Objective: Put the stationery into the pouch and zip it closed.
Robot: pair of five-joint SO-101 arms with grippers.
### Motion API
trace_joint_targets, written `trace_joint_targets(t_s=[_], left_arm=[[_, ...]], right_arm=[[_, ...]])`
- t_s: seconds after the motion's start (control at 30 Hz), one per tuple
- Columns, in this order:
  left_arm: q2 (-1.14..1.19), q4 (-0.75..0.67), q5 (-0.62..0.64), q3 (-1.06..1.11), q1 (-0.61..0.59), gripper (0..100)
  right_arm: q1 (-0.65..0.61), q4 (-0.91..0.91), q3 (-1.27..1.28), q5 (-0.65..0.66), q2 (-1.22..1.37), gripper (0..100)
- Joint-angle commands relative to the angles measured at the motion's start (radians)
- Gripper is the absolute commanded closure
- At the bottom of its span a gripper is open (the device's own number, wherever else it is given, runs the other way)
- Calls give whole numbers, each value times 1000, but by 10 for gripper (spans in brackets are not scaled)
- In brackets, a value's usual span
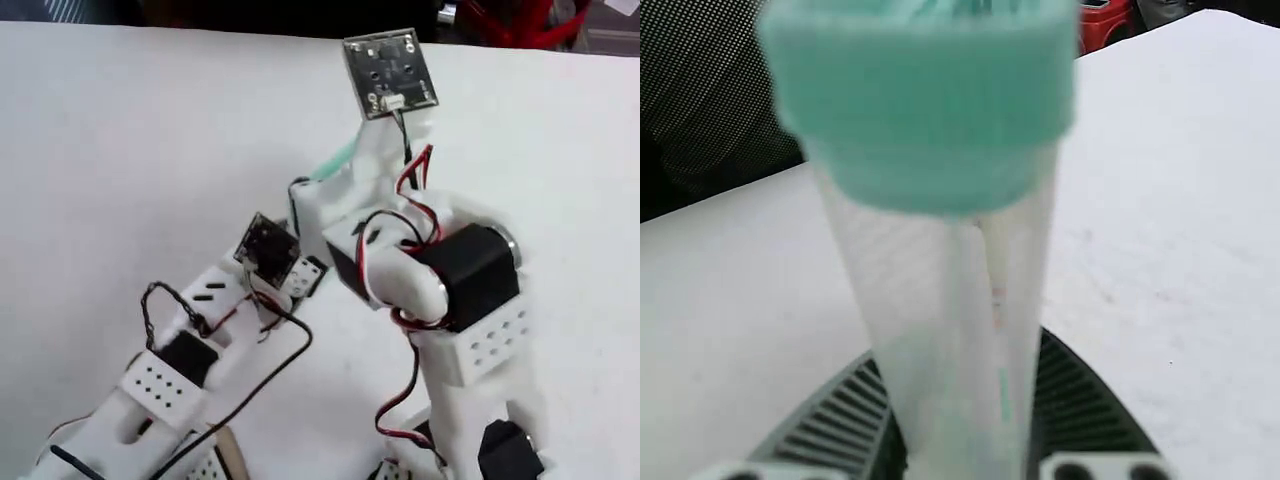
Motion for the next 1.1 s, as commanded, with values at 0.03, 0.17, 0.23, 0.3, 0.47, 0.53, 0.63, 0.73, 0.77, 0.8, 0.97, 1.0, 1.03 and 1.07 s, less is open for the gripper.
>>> trace_joint_targets(t_s=[0.03, 0.17, 0.23, 0.3, 0.47, 0.53, 0.63, 0.73, 0.77, 0.8, 0.97, 1.0, 1.03, 1.07], left_arm=[[-10, -28, -6, -11, -15, 880], [-10, -28, -5, -11, -13, 880], [-10, -28, -5, -11, -13, 880], [-10, -28, -5, -11, -13, 880], [-10, -25, -5, -11, -13, 880], [-12, -26, -5, -11, -13, 880], [-12, -26, -9, -11, -12, 880], [-12, -26, -8, -11, -12, 880], [-12, -26, -9, -11, -12, 880], [-12, -26, -9, -11, -12, 880], [-16, -23, -5, -11, -12, 866], [-18, -21, -3, -11, -12, 837], [-18, -20, 8, -11, -12, 792], [-18, -15, 46, -11, -18, 753]], right_arm=[[-1, 4, 63, -37, -18, 673], [-1, -1, 41, -43, 35, 673], [1, -1, -31, -78, 93, 673], [-2, -1, -98, -103, 163, 673], [-1, 1, -242, -152, 351, 673], [-1, 2, -270, -153, 401, 675], [-2, 4, -259, -146, 420, 695], [-1, 4, -218, -48, 390, 796], [-1, 4, -195, 9, 377, 839], [2, 4, -176, 58, 361, 881], [105, 2, -106, 121, 285, 972], [128, 2, -101, 123, 277, 979], [150, 2, -100, 124, 272, 982], [173, 1, -100, 133, 274, 981]])
